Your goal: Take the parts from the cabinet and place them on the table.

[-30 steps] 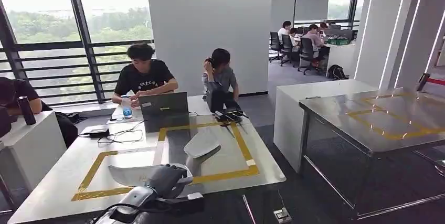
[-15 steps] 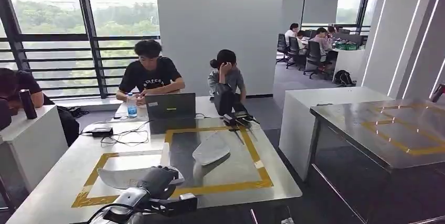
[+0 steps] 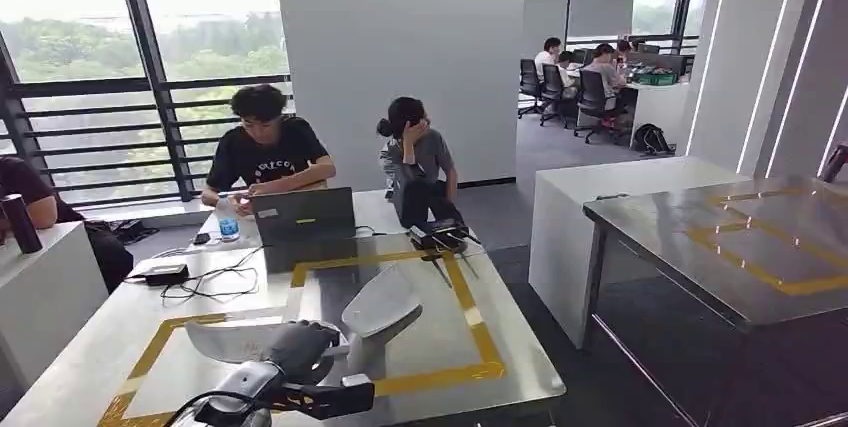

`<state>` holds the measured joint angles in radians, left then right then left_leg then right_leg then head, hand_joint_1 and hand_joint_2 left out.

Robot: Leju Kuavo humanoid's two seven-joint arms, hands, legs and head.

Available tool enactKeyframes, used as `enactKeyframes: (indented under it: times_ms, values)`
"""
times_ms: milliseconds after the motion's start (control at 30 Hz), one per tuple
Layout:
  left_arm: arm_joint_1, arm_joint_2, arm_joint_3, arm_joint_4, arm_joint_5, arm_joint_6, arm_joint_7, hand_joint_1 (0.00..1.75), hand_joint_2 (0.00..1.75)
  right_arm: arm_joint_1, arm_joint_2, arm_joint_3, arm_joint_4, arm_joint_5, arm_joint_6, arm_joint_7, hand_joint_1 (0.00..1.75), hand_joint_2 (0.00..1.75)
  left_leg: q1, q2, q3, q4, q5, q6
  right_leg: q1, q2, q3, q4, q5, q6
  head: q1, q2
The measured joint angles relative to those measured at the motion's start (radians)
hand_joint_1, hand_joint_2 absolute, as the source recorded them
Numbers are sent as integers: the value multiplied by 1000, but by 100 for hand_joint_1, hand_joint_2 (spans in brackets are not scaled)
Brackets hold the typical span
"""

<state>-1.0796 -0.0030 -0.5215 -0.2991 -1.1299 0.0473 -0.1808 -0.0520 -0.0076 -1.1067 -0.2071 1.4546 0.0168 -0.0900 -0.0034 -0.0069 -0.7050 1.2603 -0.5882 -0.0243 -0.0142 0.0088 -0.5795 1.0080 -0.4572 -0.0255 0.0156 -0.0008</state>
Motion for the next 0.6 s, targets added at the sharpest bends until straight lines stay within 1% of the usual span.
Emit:
enactKeyframes:
  times_ms: [33,67,100,133,167,200,233,267,300,333,367,400,433,467,500,533,567,600]
  values:
    - [-1,2,0,0,0,0,0,171,175,-1,0,0,0,0,-1,-1,0,0,0,0,22,-80,63,3,0,1,16,0,-11,3,0,0]
    - [-1,2,1,0,0,0,0,171,175,-1,0,0,0,0,-2,-2,0,0,0,1,45,-165,135,8,0,1,31,0,-22,6,0,0]
    - [-1,5,2,2,0,-1,1,171,175,-1,0,0,0,0,-2,-3,0,0,-1,2,57,-235,204,13,1,1,35,0,-31,10,-1,0]
    - [-1,8,4,4,0,-1,2,171,175,-4,0,0,0,0,-2,-3,0,0,-6,2,52,-248,171,19,4,6,42,6,-41,17,-1,0]
    - [-1,8,5,4,-1,-4,2,171,175,-5,0,0,0,0,-3,-2,0,0,-7,1,64,-247,175,27,4,5,43,2,-52,26,-1,0]
    - [-1,9,6,3,-1,-5,3,171,175,-4,1,0,0,0,-4,-3,0,0,-6,-1,64,-252,179,34,4,4,50,13,-47,32,0,0]
    - [-2,10,7,2,-1,-5,3,171,175,-3,1,0,0,-1,-5,-3,0,0,-6,0,74,-252,176,41,5,4,57,8,-47,37,0,0]
    - [-2,11,10,0,-1,-5,3,171,175,-4,0,0,0,-1,-5,-3,0,0,1,-1,88,-256,176,45,4,3,53,13,-59,39,0,0]
    - [-5,13,14,0,-1,-5,6,171,175,-5,1,0,0,-1,-6,-3,0,0,1,-1,99,-256,171,53,4,0,39,55,-59,43,0,0]
    - [-8,13,15,0,-1,-5,6,171,175,-7,1,0,0,-3,-6,-4,0,0,1,-1,103,-256,164,58,3,-3,-5,127,-68,47,1,0]
    - [-7,13,16,0,-1,-5,6,171,175,-8,1,0,0,-4,-7,-3,0,0,1,-2,107,-256,158,61,2,-4,-57,204,-91,52,3,0]
    - [-3,13,16,1,-1,-5,6,171,175,-6,1,0,0,-6,-7,-2,0,0,0,-4,113,-256,150,62,2,-4,-110,276,-126,55,2,0]
    - [0,13,16,3,-1,-6,6,171,175,-5,2,-1,0,-7,-7,-1,0,0,0,-6,119,-256,143,62,2,-4,-148,316,-147,58,3,0]
    - [3,13,16,4,-1,-8,9,171,175,-3,2,-1,0,-9,-7,1,0,0,0,-7,127,-255,135,61,2,-4,-167,316,-145,59,3,0]
    - [4,14,16,5,-1,-9,10,171,175,-2,2,-1,0,-10,-6,1,0,0,0,-8,138,-254,125,59,2,-4,-165,273,-115,59,4,0]
    - [4,14,16,5,-3,-10,11,171,175,-2,2,-1,0,-12,-6,2,0,0,0,-8,151,-252,114,57,3,-4,-143,191,-56,55,4,0]
    - [4,15,16,5,-5,-10,13,171,175,-2,2,-2,0,-13,-6,2,0,0,0,-7,166,-252,103,54,4,-5,-113,97,13,47,5,0]
    - [5,16,16,6,-9,-11,14,171,175,0,1,-2,0,-13,-6,2,0,0,-1,-7,171,-252,93,49,4,-8,-94,22,81,40,5,0]
